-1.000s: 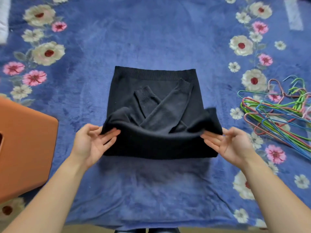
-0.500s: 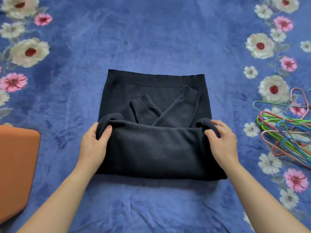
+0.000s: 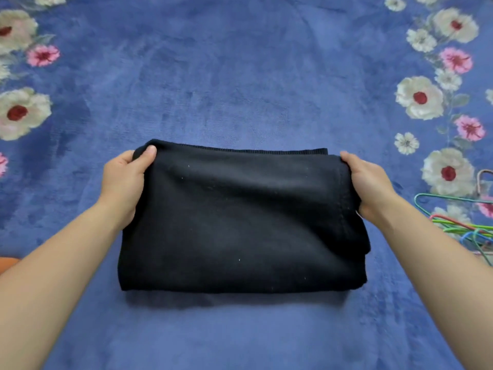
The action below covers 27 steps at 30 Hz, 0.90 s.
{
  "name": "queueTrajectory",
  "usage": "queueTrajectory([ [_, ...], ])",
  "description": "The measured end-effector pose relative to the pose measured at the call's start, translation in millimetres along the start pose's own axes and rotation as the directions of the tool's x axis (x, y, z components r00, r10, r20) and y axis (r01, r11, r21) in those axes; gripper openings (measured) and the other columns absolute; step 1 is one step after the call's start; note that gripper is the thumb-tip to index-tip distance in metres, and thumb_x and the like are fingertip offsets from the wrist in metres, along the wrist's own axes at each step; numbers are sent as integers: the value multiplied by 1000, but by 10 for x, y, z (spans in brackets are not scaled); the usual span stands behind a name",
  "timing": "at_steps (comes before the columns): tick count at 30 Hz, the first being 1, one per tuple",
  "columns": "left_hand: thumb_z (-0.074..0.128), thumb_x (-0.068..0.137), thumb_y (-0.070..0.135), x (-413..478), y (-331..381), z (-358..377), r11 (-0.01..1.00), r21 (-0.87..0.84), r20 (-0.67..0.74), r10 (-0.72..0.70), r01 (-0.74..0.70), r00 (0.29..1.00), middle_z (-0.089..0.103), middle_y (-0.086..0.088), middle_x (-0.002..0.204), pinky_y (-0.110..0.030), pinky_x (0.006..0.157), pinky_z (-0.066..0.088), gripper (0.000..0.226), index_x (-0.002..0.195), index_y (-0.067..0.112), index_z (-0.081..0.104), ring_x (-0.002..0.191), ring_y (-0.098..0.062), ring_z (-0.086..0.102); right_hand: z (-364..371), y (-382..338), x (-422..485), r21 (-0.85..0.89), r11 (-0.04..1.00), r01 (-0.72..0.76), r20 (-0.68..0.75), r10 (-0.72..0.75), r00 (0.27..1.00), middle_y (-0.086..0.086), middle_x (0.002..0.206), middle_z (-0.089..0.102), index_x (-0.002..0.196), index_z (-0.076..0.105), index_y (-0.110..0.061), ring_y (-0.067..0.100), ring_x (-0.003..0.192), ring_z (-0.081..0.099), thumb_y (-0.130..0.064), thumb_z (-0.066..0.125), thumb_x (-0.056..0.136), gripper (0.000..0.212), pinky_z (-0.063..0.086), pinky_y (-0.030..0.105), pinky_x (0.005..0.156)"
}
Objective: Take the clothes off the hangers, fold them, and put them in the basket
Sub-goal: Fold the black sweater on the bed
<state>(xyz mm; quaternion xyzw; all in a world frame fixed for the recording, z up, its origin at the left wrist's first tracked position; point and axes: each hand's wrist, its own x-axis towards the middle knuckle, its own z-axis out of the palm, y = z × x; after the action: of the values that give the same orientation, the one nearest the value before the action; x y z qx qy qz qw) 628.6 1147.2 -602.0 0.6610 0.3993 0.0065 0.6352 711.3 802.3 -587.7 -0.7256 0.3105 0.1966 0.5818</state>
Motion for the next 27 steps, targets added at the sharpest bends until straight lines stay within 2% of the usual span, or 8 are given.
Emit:
queueTrajectory([
  [5,60,95,39,213,-231,98,957,287,-126,81,-42,989,58,6,80,-23,65,44,22,82,22,56,73,-9,55,90,239,235,-527,803,280,-53,-359,932,-5,120,49,127,55,-23,7,107,47,-50,60,90,46,36,23,95],
  [9,59,96,36,200,-180,105,896,317,-140,368,-311,919,55,10,76,-17,65,42,23,76,30,50,67,0,50,131,275,246,-611,649,453,14,-564,826,1,116,59,119,63,-17,11,106,52,-28,62,92,29,31,16,86],
  [13,60,94,41,323,-269,130,909,307,-170,344,-283,923,58,7,83,-29,77,44,21,78,31,52,83,-11,53,189,171,352,-586,647,488,-30,-619,785,3,113,67,115,67,-11,16,105,58,-22,61,94,24,32,13,84],
  [16,54,96,38,258,-301,189,876,428,-244,351,-224,904,57,2,98,-35,90,41,17,105,24,53,98,-20,54,282,245,341,-725,562,399,-49,-620,783,7,136,53,134,55,-12,24,128,43,-30,51,99,40,28,32,101],
  [18,47,95,33,48,-309,275,715,626,-226,548,-312,805,51,-8,129,-36,104,28,40,130,14,48,124,-25,44,370,370,149,-804,388,451,29,-732,681,8,149,41,141,47,-12,24,139,31,-33,45,97,49,19,39,108],
  [21,40,94,38,-355,-444,478,312,744,264,674,-590,690,28,-9,157,-34,114,5,53,144,22,39,145,-22,18,506,612,-139,-793,94,601,339,-752,565,9,158,29,149,37,-15,24,147,20,-37,38,96,57,7,42,115],
  [23,30,97,46,-399,-619,550,164,777,451,527,-607,720,9,-6,163,-41,117,-7,57,151,30,27,150,-21,-1,493,750,-98,-823,-25,567,455,-627,632,7,163,16,154,24,-22,23,150,8,-47,28,97,62,-4,42,118],
  [27,16,96,53,-176,-756,669,128,872,390,399,-472,830,-6,-7,164,-47,116,-13,62,155,33,12,149,-24,-16,407,785,207,-880,3,475,413,-488,769,-1,164,-4,155,3,-35,17,150,-10,-63,10,93,69,-15,39,118],
])
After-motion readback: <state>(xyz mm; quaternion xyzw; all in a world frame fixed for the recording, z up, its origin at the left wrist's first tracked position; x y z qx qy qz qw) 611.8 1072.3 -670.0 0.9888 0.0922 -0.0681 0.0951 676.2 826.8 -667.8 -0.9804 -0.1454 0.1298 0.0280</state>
